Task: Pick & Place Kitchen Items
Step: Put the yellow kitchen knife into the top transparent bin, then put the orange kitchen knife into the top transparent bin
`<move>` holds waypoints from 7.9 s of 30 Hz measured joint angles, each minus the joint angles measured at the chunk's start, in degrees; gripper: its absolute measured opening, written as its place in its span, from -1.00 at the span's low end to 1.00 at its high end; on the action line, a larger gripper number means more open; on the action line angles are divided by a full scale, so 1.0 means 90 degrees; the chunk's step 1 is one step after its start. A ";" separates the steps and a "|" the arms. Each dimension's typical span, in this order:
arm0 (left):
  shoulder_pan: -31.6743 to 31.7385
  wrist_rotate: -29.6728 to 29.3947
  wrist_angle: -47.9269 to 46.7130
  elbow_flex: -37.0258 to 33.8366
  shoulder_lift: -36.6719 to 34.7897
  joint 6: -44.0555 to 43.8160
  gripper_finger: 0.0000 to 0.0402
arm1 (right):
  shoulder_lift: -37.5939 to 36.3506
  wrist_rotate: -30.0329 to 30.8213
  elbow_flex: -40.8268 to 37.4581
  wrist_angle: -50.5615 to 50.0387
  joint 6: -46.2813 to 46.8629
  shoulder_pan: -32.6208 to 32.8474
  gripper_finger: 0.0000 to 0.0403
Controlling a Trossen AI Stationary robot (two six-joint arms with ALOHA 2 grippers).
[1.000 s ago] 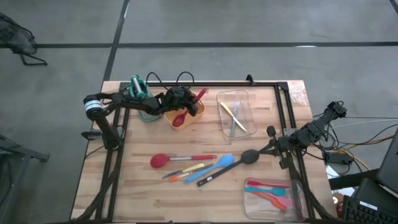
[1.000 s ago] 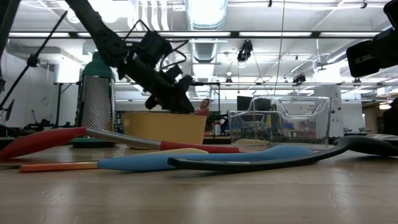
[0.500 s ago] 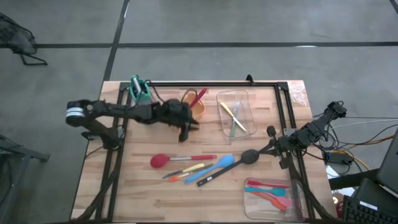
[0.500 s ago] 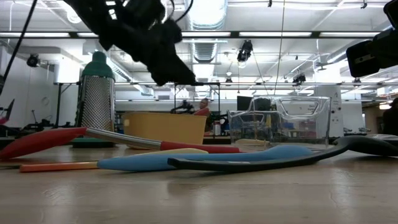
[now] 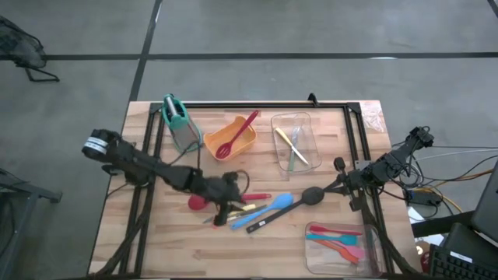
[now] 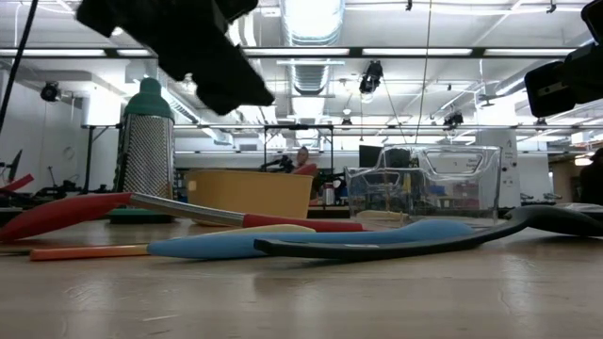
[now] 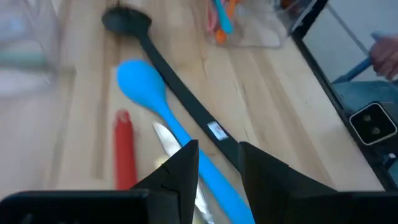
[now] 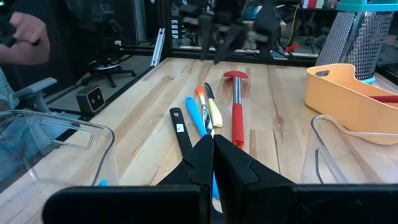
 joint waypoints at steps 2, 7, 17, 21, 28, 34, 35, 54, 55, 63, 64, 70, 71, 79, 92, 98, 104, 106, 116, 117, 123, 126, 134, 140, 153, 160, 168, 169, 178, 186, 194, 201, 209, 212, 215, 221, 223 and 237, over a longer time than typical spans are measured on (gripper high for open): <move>-0.0252 -0.0310 0.0080 0.0003 0.0197 -0.0417 -0.40 | 0.0000 0.0000 0.0000 0.0000 0.0000 0.0001 -0.96; -0.0492 -0.1087 0.0092 0.0148 0.0744 -0.1052 -0.40 | 0.0000 0.0001 0.0000 0.0001 0.0000 0.0000 -0.96; -0.0486 -0.1501 -0.0047 0.0409 0.1629 -0.1423 -0.40 | 0.0000 0.0000 0.0000 0.0002 0.0000 0.0001 -0.96; -0.0478 -0.1889 -0.0475 0.0452 0.1674 -0.1470 -0.40 | 0.0000 0.0001 0.0000 0.0004 0.0000 -0.0001 -0.96; -0.0502 -0.1220 -0.0523 0.0435 0.1814 -0.1571 -0.40 | 0.0000 0.0001 0.0000 0.0005 0.0000 0.0001 -0.96; -0.0478 -0.1293 -0.0421 0.0456 0.2097 -0.1709 -0.40 | 0.0000 0.0000 0.0000 0.0005 0.0000 -0.0001 -0.96; -0.0473 -0.1311 -0.0397 0.0458 0.2132 -0.1685 -0.40 | 0.0000 0.0002 0.0000 0.0005 0.0000 0.0001 -0.96; -0.0473 -0.1317 -0.0354 0.0442 0.2143 -0.0880 -0.68 | 0.0000 0.0001 0.0000 0.0005 0.0000 0.0000 -0.96; -0.0473 -0.1314 -0.0349 0.0440 0.2135 -0.0826 -0.68 | 0.0000 0.0000 0.0000 0.0005 0.0000 0.0001 -0.96; -0.0529 -0.1069 -0.0747 0.0886 0.2070 -0.0225 -0.68 | 0.0000 0.0000 0.0000 0.0005 0.0000 -0.0001 -0.96; -0.0545 -0.1061 -0.0824 0.0982 0.2025 -0.0144 -0.68 | 0.0000 0.0000 0.0000 0.0003 0.0000 -0.0001 -0.96; -0.0558 -0.1112 -0.1102 0.1399 0.1732 0.0156 -0.68 | 0.0005 0.0000 0.0000 0.0005 0.0000 -0.0001 -0.96; -0.0555 -0.1122 -0.1098 0.1452 0.1697 0.0238 -0.68 | 0.0002 0.0000 0.0000 0.0001 0.0000 0.0000 -0.96; -0.0160 -0.1960 -0.0978 0.2080 0.1635 0.0827 -0.66 | -0.0002 0.0002 0.0000 0.0002 0.0000 0.0000 -0.96; 0.1621 -0.1647 -0.0532 0.3542 0.1642 0.1533 -0.65 | -0.0002 0.0000 0.0000 0.0002 0.0000 0.0001 -0.96; 0.2717 -0.1032 0.1184 0.3775 0.1642 0.0116 -0.65 | -0.0002 0.0000 0.0000 0.0002 0.0000 0.0000 -0.96; 0.3599 -0.0795 0.2257 0.3636 0.1843 -0.2163 -0.65 | 0.0002 0.0002 0.0000 0.0003 0.0000 -0.0001 -0.96; 0.3748 -0.0827 0.2329 0.3616 0.2033 -0.2532 -0.65 | 0.0002 0.0000 0.0000 0.0005 0.0000 0.0001 -0.96; 0.3575 -0.0697 0.3999 0.3639 0.3239 -0.2833 -0.65 | 0.0000 0.0000 0.0000 0.0005 0.0000 0.0001 -0.96; 0.3552 -0.0678 0.4148 0.3690 0.3343 -0.2833 -0.65 | 0.0000 0.0002 0.0000 0.0005 0.0000 0.0001 -0.96; 0.3524 -0.0596 0.4162 0.4033 0.4040 -0.3025 -0.64 | -0.0005 0.0000 0.0000 0.0004 0.0000 0.0001 -0.96; 0.3478 -0.0514 0.4164 0.4184 0.4295 -0.3070 -0.64 | -0.0005 0.0000 0.0000 0.0004 0.0000 0.0001 -0.96; 0.3428 -0.0383 0.3715 0.4182 0.4418 -0.3116 -0.64 | -0.0003 0.0000 0.0000 0.0002 0.0000 0.0001 -0.96; 0.3428 -0.0385 0.3453 0.4182 0.4418 -0.3119 -0.61 | -0.0002 0.0000 0.0000 0.0002 -0.0001 -0.0001 -0.96; 0.3428 0.0002 0.3363 0.4201 0.4418 -0.3101 -0.38 | -0.0002 0.0002 0.0000 0.0002 0.0000 0.0001 -0.96; 0.3413 0.1787 0.3371 0.4197 0.4211 -0.2926 -0.39 | -0.0002 0.0001 0.0000 0.0002 0.0000 0.0000 -0.96; 0.2892 0.3483 0.3302 0.4160 0.3617 -0.2422 -0.39 | -0.0002 0.0000 0.0000 0.0004 0.0000 0.0001 -0.96; 0.2782 0.3498 0.3263 0.4142 0.3521 -0.2340 -0.39 | -0.0002 0.0001 0.0000 0.0002 0.0000 0.0000 -0.96; 0.1705 0.3385 0.2261 0.3834 0.2539 -0.0832 -0.39 | -0.0002 0.0000 0.0000 0.0002 0.0000 0.0001 -0.96; 0.0576 0.2369 0.1253 0.3362 0.2082 -0.0159 -0.39 | -0.0002 0.0002 0.0000 0.0005 0.0000 0.0001 -0.96; -0.0370 0.0770 0.0896 0.3028 0.1889 0.0419 -0.39 | 0.0002 0.0002 0.0000 0.0005 0.0000 0.0000 -0.96; -0.0923 -0.0455 -0.0538 0.3017 0.1810 0.0425 -0.39 | 0.0002 0.0002 0.0000 0.0002 0.0000 -0.0001 -0.96; -0.1388 -0.1905 -0.1057 0.2678 0.1827 0.0242 -0.39 | 0.0000 0.0000 0.0000 0.0002 0.0000 0.0001 -0.96; -0.1522 -0.2180 -0.1059 0.2493 0.1827 0.0237 -0.39 | 0.0000 0.0000 0.0000 0.0002 0.0000 0.0000 -0.96; -0.1620 -0.2209 -0.1400 0.2432 0.1827 0.0071 -0.39 | 0.0000 0.0002 0.0000 0.0002 0.0000 0.0001 -0.96; -0.1833 -0.2233 -0.2287 0.2394 0.1827 -0.0777 -0.39 | 0.0000 0.0000 0.0000 0.0002 0.0000 -0.0001 -0.96; -0.1892 -0.2234 -0.2735 0.2395 0.1827 -0.1072 -0.39 | 0.0000 0.0000 0.0000 0.0002 0.0000 0.0001 -0.96; -0.1940 -0.2261 -0.3881 0.1799 0.1829 -0.2608 -0.29 | 0.0000 0.0001 0.0000 0.0002 0.0000 0.0001 -0.96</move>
